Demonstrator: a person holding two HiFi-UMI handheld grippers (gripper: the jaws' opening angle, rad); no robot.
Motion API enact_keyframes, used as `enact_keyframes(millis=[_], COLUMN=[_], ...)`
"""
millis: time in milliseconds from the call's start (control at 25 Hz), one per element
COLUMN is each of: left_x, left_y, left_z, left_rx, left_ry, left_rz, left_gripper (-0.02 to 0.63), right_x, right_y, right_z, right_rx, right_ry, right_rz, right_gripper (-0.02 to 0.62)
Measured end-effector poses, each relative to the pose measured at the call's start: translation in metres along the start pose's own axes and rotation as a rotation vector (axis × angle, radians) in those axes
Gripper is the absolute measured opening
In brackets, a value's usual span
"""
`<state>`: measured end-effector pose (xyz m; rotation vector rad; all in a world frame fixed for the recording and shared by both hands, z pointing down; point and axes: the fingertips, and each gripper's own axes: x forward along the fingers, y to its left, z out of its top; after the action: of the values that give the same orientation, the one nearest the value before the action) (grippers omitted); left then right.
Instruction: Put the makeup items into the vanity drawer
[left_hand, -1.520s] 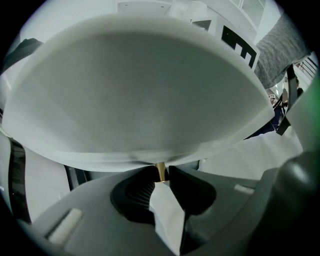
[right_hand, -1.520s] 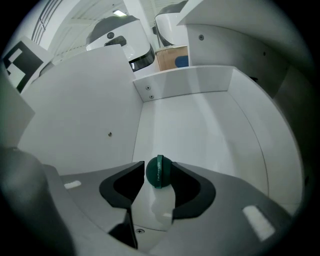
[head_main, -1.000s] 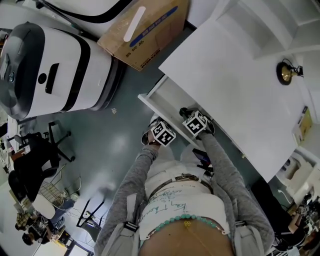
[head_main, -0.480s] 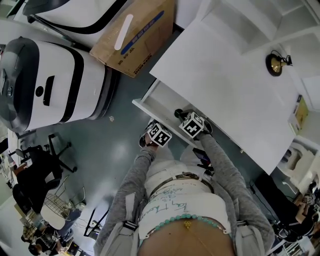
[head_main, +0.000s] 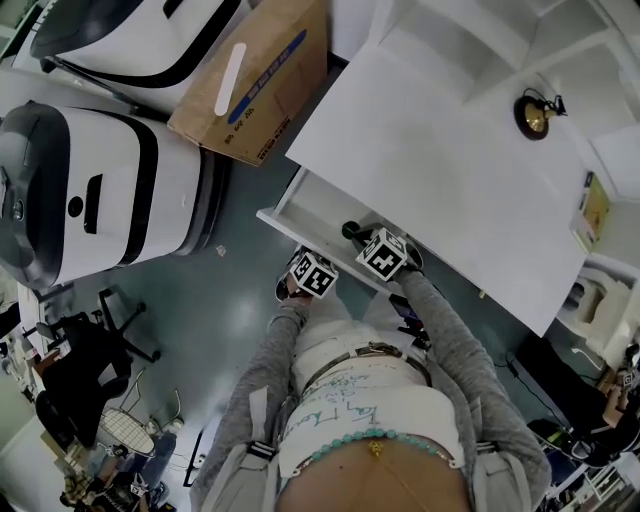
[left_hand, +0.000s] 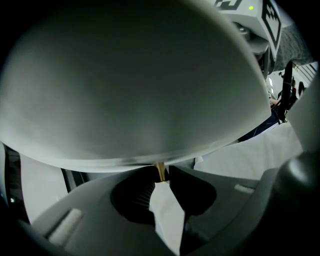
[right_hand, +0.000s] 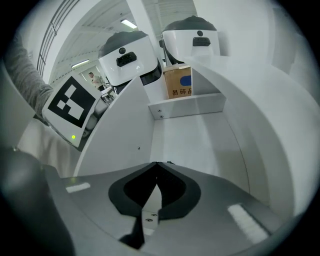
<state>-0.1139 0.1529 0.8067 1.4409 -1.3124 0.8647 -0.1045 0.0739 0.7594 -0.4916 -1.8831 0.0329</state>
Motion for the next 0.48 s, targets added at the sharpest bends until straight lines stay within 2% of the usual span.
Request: enact_keyframes(millis=[480], left_x=[0.001], left_y=[-0.001], left_z=[0.001], left_rx=[0.005], left_ry=[-0.005], left_rz=[-0.002], left_gripper=[0.091], right_x=[-0.035], right_y=[0.016], right_z=[0.010], right_rx=[-0.027], right_ry=[-0.045], right_rz=[0.005], right_gripper=[0.029])
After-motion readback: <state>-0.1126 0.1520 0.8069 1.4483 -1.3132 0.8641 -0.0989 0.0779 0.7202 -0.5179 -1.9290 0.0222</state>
